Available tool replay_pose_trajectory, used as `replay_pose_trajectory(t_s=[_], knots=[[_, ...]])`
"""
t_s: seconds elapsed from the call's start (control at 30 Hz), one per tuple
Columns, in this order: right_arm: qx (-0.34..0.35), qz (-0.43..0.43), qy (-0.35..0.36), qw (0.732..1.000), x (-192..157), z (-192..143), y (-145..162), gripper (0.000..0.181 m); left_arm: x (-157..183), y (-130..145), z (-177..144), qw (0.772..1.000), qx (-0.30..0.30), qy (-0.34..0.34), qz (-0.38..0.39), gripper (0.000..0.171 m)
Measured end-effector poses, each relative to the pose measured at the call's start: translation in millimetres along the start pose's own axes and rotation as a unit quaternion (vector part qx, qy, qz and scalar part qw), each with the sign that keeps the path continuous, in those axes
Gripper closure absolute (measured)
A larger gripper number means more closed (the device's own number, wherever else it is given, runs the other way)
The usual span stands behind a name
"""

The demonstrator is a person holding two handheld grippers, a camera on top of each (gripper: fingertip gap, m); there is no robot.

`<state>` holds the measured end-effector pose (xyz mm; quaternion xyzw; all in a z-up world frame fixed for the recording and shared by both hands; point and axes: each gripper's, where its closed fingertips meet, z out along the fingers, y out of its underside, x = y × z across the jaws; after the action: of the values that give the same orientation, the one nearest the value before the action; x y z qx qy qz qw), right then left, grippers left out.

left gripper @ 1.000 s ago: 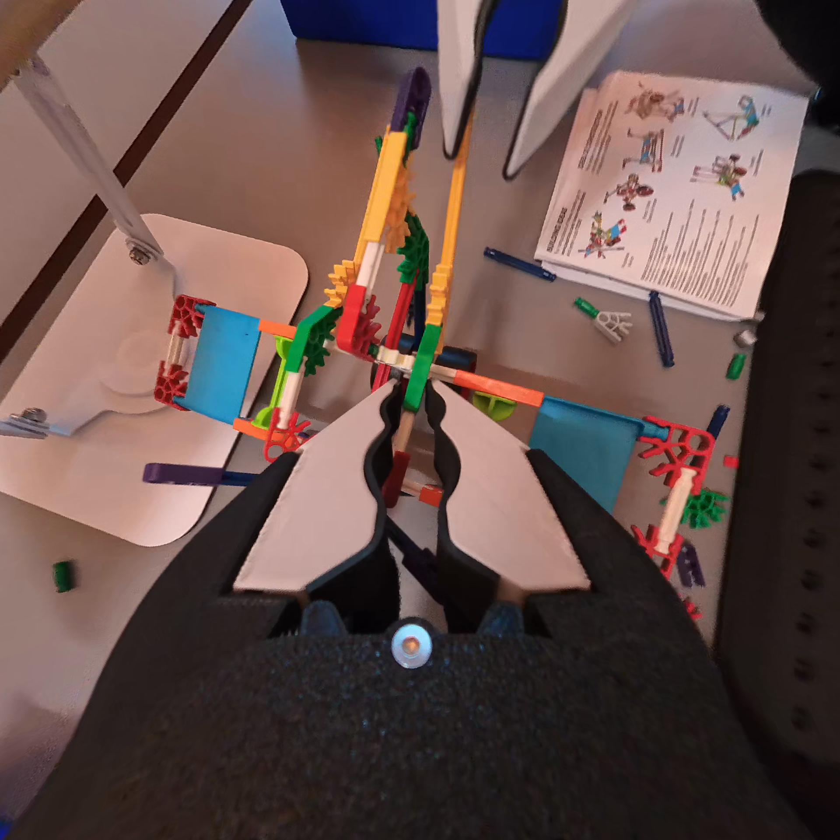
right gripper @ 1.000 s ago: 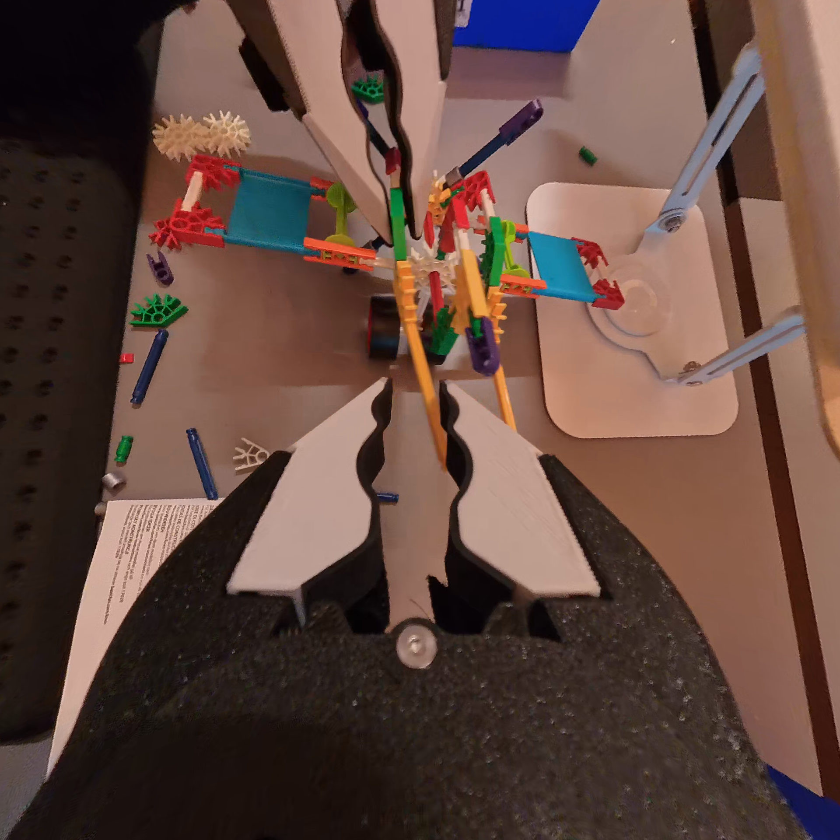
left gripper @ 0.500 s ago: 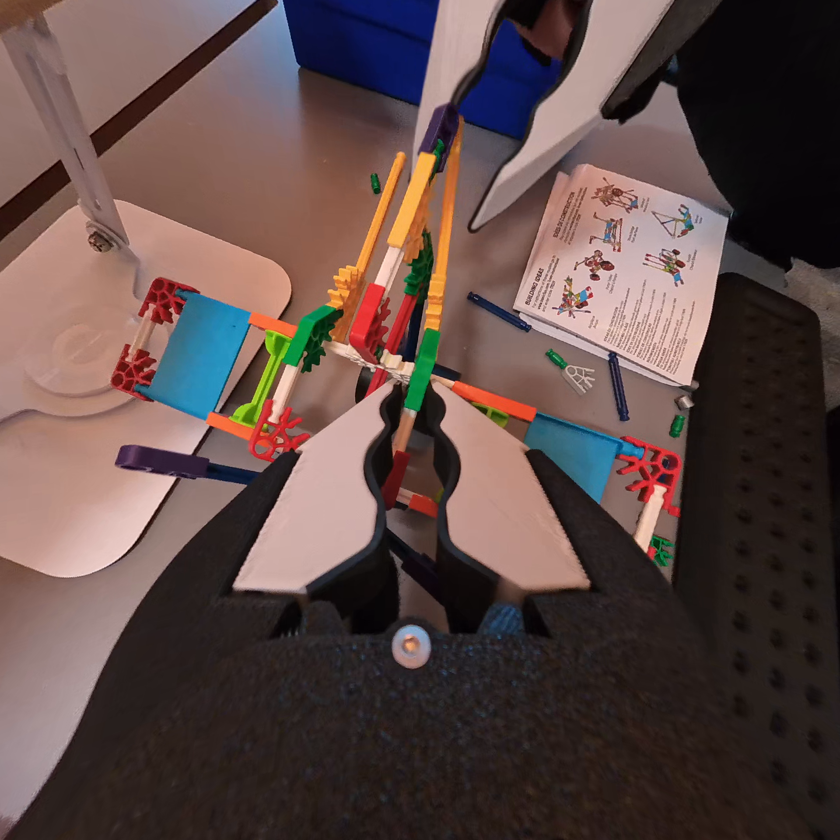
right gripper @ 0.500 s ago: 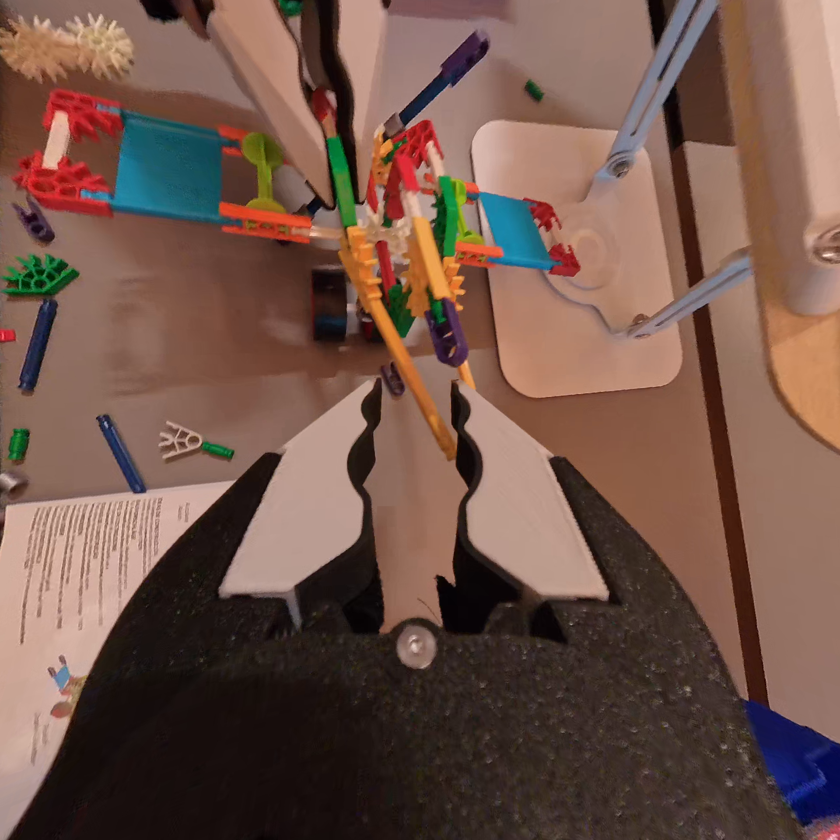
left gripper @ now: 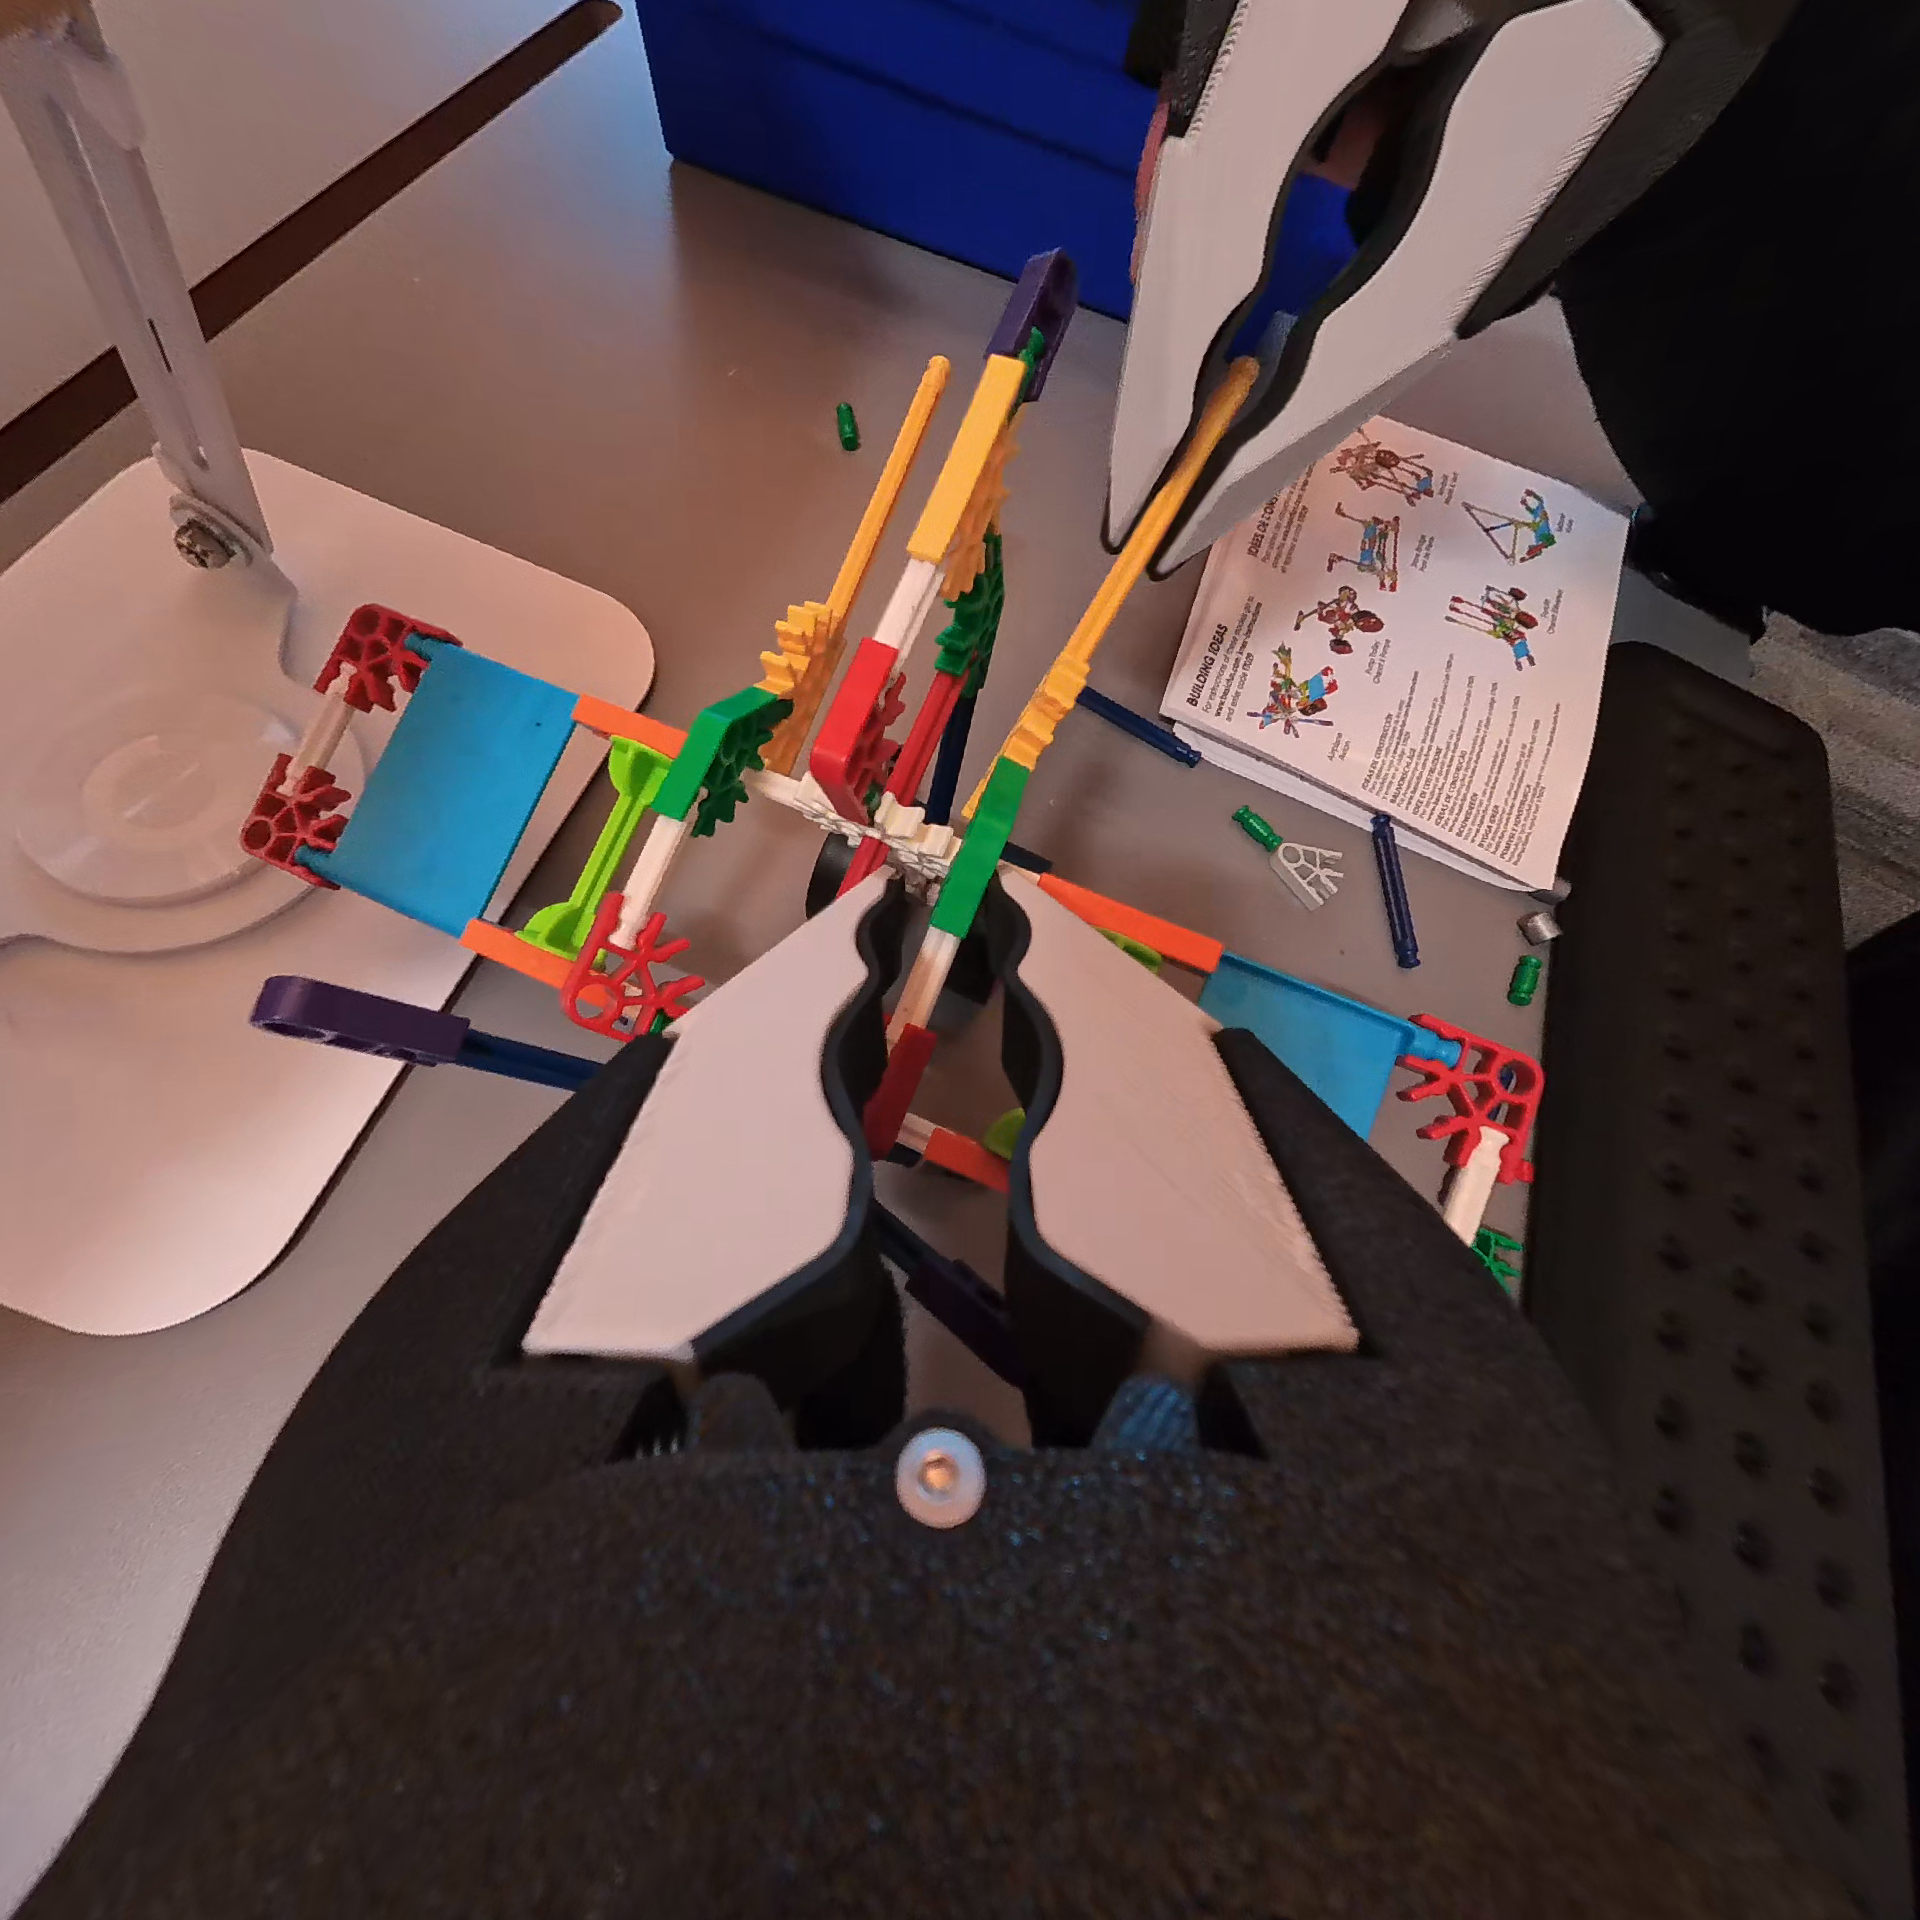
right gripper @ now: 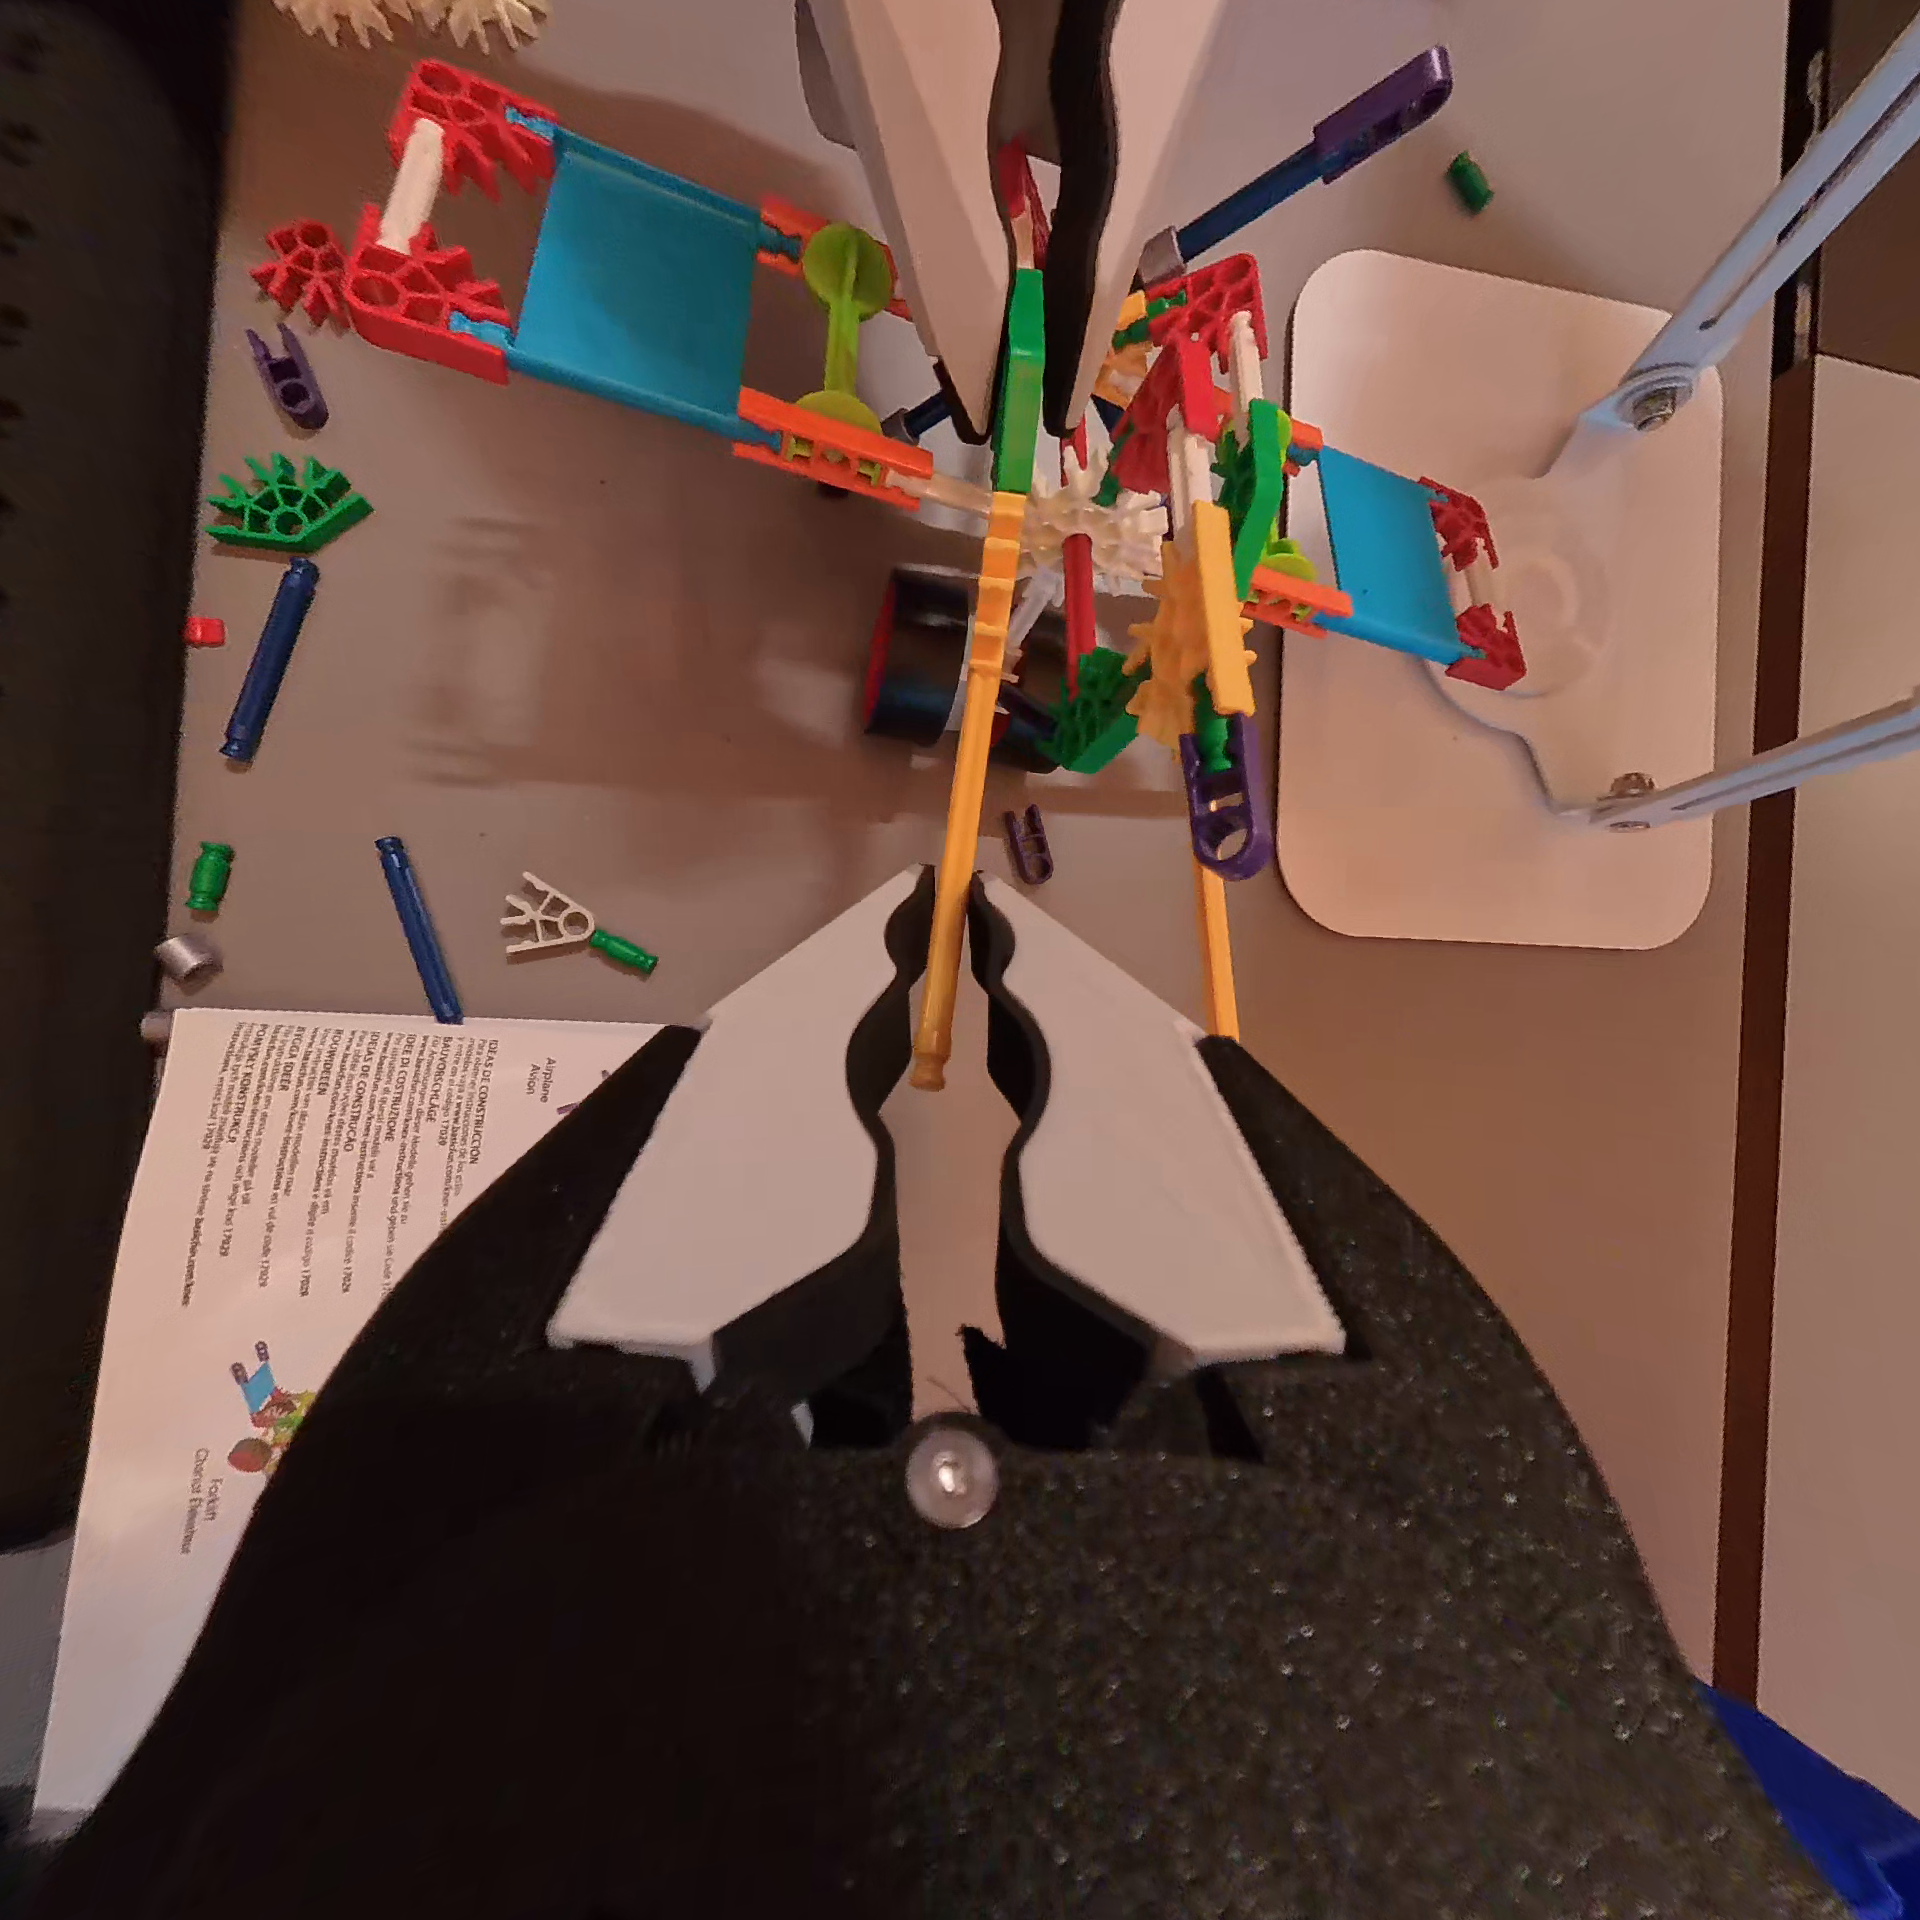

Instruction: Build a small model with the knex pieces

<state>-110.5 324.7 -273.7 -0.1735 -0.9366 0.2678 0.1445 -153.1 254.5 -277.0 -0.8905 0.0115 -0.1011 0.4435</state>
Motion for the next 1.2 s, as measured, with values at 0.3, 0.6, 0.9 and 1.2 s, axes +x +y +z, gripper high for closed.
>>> replay_pose_trajectory(t_s=[0.3, 0.6, 0.9, 1.2], knots=[[-0.001, -0.005, 0.005, 1.0, -0.9, -1.4, -1.9, 0.174, -1.1, -1.5, 0.1, 1.0, 0.004, -0.001, -0.001, 0.158], [0.001, -0.007, 0.011, 1.0, -0.4, -3.2, -5.2, 0.173, -2.0, -3.7, -0.6, 1.0, 0.01, -0.005, 0.001, 0.161], [0.0, -0.008, 0.016, 1.0, -0.3, -3.9, -6.5, 0.173, -3.0, -4.6, -0.9, 1.0, 0.014, -0.007, 0.001, 0.162], [0.0, -0.007, 0.019, 1.0, 0.4, -4.6, -7.3, 0.173, -3.6, -5.0, -0.9, 1.0, 0.015, -0.011, 0.002, 0.162]])
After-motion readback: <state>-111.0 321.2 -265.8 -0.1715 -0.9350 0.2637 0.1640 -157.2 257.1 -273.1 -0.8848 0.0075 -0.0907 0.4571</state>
